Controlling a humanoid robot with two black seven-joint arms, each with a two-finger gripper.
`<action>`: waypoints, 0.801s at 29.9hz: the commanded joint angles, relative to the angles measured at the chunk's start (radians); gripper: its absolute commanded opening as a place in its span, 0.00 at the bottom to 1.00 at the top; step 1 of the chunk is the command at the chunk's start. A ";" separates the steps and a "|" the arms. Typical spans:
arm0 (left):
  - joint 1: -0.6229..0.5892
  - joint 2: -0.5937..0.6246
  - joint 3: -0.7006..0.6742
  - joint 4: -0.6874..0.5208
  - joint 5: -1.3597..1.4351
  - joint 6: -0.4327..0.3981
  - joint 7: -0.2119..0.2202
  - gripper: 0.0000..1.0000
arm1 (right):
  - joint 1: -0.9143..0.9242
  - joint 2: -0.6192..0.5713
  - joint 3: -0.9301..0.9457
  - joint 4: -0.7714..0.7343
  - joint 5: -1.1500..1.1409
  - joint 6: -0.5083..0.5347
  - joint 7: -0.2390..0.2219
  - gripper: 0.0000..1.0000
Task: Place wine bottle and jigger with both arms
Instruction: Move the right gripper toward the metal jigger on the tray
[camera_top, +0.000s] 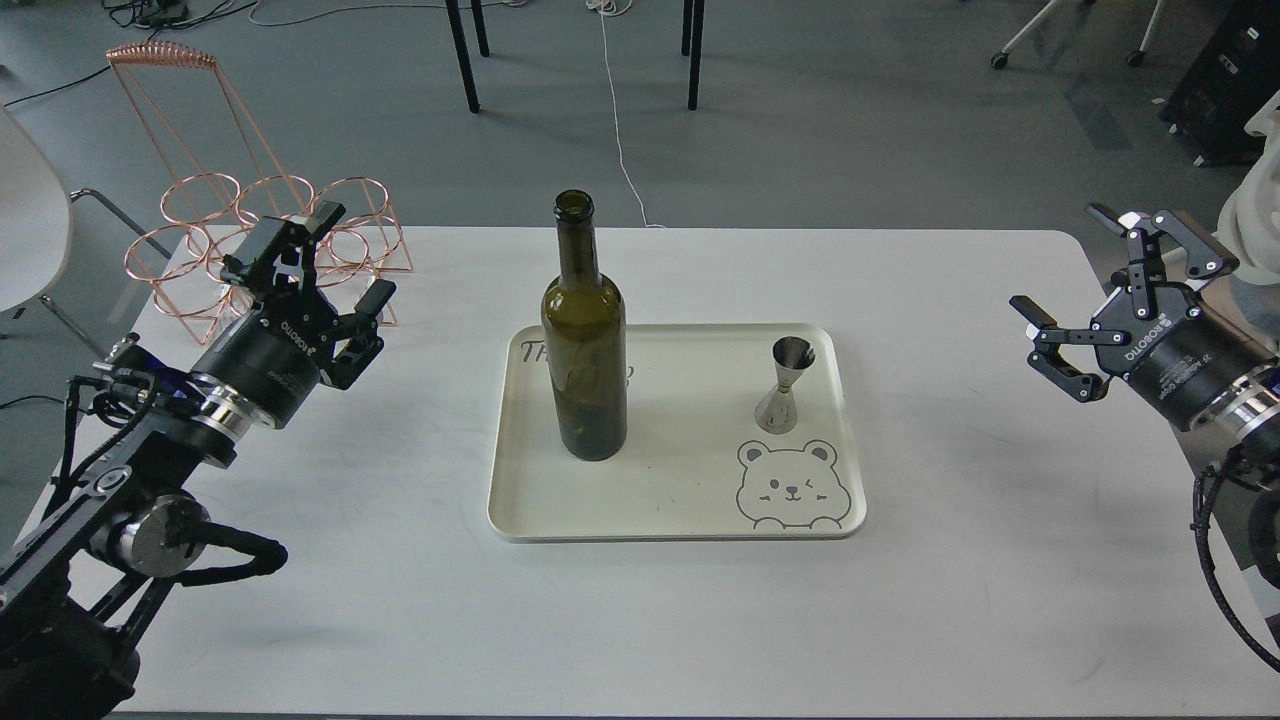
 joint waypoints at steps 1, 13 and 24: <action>0.006 0.003 0.000 -0.001 0.002 0.000 -0.005 0.98 | -0.002 0.001 -0.002 0.005 -0.018 -0.009 0.000 0.99; -0.011 0.057 -0.001 -0.001 0.002 -0.001 -0.019 0.98 | 0.000 -0.074 0.070 0.124 -0.991 -0.065 0.000 0.99; -0.010 0.078 -0.004 -0.015 -0.007 -0.001 -0.105 0.98 | -0.009 0.104 -0.039 0.033 -1.765 -0.700 0.000 0.99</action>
